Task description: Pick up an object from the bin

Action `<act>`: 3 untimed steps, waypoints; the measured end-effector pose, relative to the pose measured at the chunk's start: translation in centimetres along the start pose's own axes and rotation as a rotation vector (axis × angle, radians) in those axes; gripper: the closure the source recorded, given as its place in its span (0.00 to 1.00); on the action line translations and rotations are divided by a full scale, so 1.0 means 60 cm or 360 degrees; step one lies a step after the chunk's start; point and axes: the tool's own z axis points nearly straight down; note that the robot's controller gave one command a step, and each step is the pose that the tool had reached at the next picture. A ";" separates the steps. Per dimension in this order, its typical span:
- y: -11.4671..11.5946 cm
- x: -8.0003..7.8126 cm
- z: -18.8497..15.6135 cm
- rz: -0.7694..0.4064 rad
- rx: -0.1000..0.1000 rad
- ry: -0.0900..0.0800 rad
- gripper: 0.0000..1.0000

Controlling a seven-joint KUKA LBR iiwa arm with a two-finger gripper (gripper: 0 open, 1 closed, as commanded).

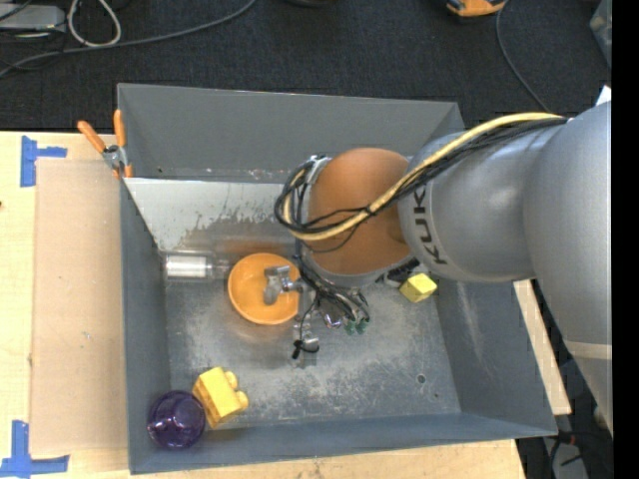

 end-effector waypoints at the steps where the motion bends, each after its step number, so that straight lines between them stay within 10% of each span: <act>1: -0.014 0.013 0.005 0.0196 -0.0001 0.0005 0.00; 2: -0.060 0.014 0.026 0.0235 0.0000 0.0007 0.00; 3: -0.008 0.000 0.009 0.0268 -0.0003 0.0005 0.00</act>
Offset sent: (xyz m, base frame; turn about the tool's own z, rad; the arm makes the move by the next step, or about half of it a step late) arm 0.0008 -0.0367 -0.0150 0.1447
